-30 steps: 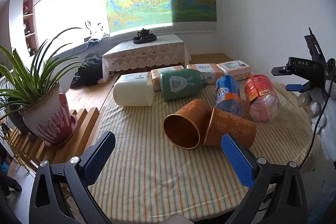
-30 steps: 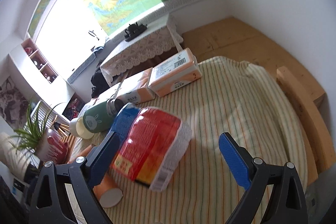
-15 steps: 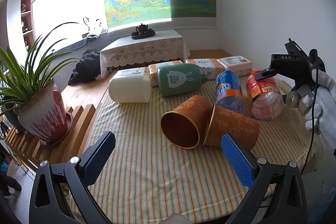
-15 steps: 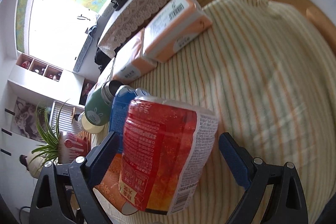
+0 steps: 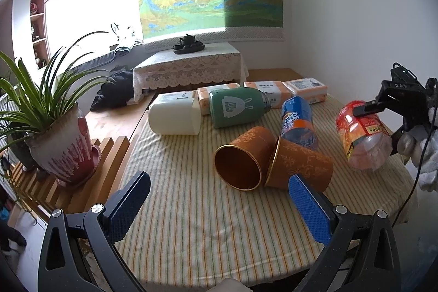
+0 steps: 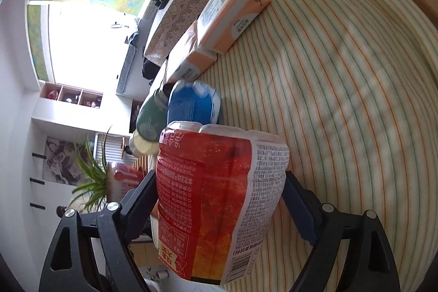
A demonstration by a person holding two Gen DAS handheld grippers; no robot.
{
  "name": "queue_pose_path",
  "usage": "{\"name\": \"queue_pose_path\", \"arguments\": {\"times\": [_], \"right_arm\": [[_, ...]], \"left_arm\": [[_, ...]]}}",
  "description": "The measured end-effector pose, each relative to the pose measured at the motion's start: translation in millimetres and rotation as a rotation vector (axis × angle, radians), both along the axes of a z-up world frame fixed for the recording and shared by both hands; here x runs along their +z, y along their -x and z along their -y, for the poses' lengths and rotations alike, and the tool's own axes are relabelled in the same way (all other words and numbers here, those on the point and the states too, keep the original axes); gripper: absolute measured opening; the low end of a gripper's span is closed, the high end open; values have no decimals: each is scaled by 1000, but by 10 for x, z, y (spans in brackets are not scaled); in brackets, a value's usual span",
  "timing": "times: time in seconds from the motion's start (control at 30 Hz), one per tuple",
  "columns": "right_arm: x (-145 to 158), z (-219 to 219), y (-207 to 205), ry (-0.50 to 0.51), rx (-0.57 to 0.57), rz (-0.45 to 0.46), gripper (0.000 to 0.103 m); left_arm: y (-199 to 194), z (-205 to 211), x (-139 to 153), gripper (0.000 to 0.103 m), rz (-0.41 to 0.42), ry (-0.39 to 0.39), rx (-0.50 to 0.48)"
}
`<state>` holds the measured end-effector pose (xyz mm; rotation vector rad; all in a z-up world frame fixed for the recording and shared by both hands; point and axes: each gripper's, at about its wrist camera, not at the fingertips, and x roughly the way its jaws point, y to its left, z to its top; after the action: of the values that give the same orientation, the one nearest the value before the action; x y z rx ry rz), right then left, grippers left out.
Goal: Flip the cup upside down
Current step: 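Lift the red container off the table with the right tool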
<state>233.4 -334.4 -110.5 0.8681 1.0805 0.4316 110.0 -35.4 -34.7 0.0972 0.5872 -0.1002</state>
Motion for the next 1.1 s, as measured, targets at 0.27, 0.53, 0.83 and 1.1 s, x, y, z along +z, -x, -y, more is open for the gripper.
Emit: {"name": "queue_pose_path", "arguments": {"times": [0.27,0.53,0.83,1.1], "right_arm": [[-25,-306,395,135,144,4,85],[-35,-403,325,237,161,13,87],[115,-296,437,244,160,52,89],[375,126,1125,321,-34,204,89]], "left_arm": [[92,33,80,102,-47,20,-48],[-43,214,91,102,-195,47,-145],[-221,463,76,102,-318,127,-223],[-558,1134,104,102,-429,135,-329]]}}
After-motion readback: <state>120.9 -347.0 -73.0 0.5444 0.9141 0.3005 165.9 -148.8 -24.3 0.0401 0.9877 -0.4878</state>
